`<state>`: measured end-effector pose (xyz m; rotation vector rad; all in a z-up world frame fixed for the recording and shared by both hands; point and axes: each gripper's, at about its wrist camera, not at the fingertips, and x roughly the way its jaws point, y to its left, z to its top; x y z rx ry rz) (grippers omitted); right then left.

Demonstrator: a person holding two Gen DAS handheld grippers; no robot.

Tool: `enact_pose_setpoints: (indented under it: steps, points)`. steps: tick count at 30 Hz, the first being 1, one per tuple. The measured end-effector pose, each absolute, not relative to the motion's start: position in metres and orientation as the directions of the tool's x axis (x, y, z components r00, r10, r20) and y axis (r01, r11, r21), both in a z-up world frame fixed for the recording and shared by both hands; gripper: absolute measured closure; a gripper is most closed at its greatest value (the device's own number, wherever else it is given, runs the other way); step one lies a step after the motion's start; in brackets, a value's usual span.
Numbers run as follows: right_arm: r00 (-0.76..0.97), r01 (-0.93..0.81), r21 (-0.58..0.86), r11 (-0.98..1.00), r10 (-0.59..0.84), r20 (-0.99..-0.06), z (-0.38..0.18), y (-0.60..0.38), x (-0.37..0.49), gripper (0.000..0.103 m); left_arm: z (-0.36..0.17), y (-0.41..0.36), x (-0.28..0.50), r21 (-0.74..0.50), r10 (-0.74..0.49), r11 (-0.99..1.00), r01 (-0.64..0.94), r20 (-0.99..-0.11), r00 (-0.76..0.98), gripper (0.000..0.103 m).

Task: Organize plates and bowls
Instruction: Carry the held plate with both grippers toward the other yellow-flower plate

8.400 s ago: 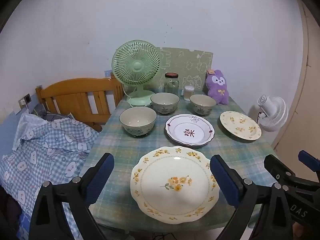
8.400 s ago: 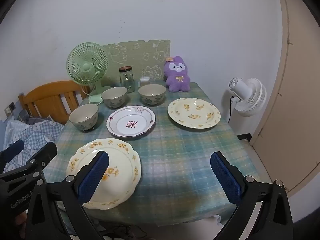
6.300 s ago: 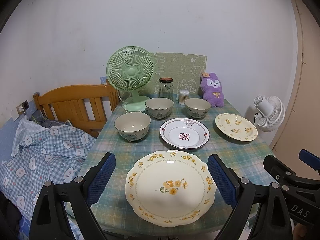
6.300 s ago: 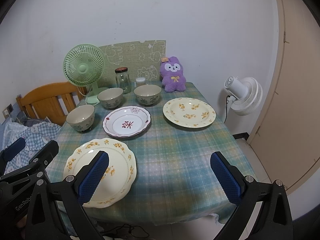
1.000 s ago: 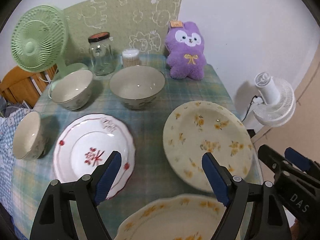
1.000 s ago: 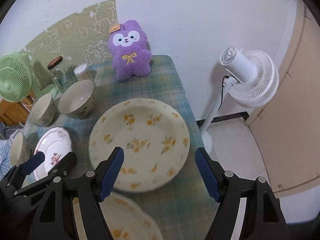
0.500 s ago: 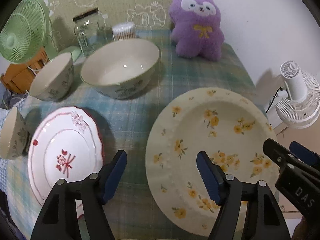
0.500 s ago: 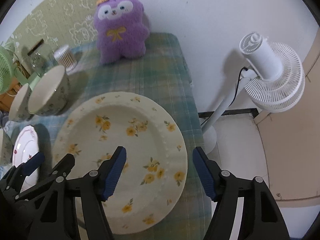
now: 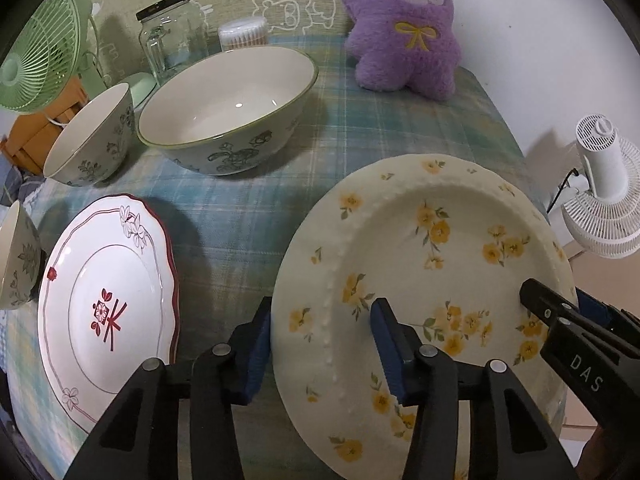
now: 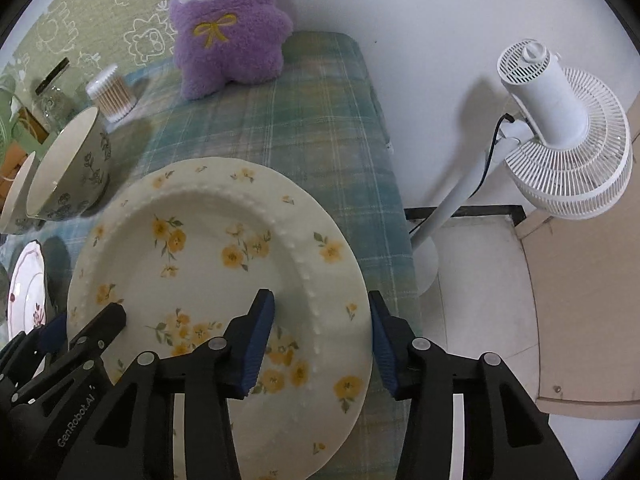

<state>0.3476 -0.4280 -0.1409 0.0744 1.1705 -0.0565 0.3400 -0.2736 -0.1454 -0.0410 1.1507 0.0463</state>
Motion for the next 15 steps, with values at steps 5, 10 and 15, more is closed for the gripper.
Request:
enact_pose_setpoints:
  steps: [5,10,15]
  points:
    - [0.390,0.078,0.029,0.997,-0.003,-0.921,-0.141,-0.429,0.348,0.054,-0.145,-0.276,0.341,0.011,0.027,0.999,-0.041,-0.909,0.416,0.054]
    - [0.387,0.083,0.023,0.996,-0.011,-0.922,-0.136,-0.428,0.344,0.056,-0.141,-0.277,0.338,0.038,0.044,0.999,-0.024,-0.906,0.422,0.054]
    - [0.398,0.091,0.006,0.996,-0.031,-0.917,-0.128,-0.426,0.333,0.058,-0.131,-0.279,0.330,0.067,0.064,0.998,-0.008,-0.900,0.432,0.054]
